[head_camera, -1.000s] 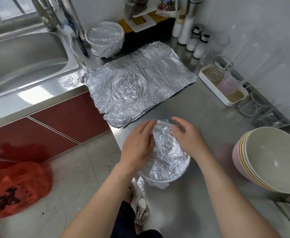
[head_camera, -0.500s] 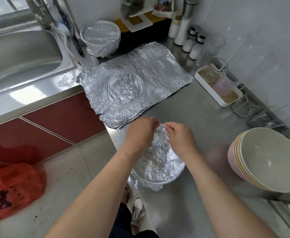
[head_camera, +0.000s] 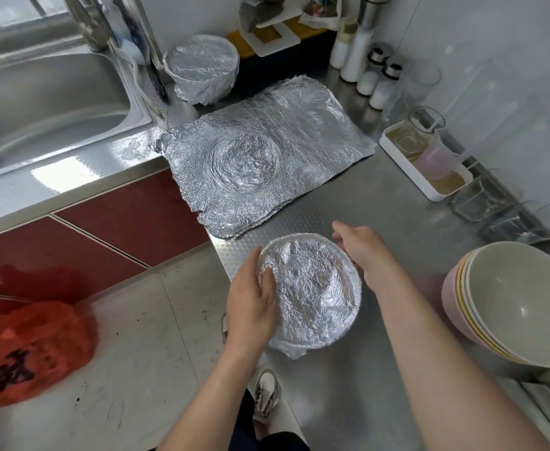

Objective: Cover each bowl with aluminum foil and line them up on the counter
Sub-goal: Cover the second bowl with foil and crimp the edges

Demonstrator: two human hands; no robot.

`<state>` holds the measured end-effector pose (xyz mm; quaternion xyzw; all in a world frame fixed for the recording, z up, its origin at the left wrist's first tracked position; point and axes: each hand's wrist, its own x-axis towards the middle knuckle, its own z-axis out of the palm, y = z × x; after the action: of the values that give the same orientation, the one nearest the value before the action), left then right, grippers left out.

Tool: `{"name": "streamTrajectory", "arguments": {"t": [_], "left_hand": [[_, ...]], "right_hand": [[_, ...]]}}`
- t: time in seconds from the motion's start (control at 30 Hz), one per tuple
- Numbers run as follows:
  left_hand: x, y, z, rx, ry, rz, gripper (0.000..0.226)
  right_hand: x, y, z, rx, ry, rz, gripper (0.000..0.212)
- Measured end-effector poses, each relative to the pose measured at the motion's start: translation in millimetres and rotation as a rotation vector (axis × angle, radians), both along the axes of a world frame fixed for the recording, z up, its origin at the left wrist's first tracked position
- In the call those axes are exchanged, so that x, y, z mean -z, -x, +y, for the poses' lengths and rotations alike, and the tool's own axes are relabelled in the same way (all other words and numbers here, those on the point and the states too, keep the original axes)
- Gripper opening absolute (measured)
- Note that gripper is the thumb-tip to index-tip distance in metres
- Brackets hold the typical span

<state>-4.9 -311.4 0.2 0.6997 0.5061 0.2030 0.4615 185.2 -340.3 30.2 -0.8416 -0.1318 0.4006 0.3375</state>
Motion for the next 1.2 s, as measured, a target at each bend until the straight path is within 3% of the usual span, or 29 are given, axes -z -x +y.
{"name": "streamTrajectory", "arguments": {"t": [0.13,0.23,0.43,0.63,0.87,1.2], "left_hand": [[4.9,-9.1,1.3,-0.054,0.048,-0.063,0.04],[6.3,-10.6,5.8,-0.071,0.056,-0.082,0.039],[1.7,-10.1,8.0,-0.026,0.003,-0.066,0.04],[-5.2,-16.0,27.9,0.102,-0.196,0.006,0.035],[-3.8,-25.9,42.8,0.159,-0.131,0.086,0.03],[-2.9,-28.4,46.0,0.208,-0.24,0.129,0.023]], "right_hand": [[-2.8,4.5,12.9,-0.182,0.019,-0.036,0.039],[-1.5,6.9,12.9,-0.277,0.019,-0.062,0.049],[5.9,6.5,7.1,-0.289,-0.026,-0.173,0.053],[-1.9,11.9,3.4,-0.286,-0.251,-0.334,0.025],[10.8,15.4,1.6,-0.523,-0.192,-0.529,0.022],[22.7,19.0,-1.2,-0.459,-0.201,-0.582,0.018]]}}
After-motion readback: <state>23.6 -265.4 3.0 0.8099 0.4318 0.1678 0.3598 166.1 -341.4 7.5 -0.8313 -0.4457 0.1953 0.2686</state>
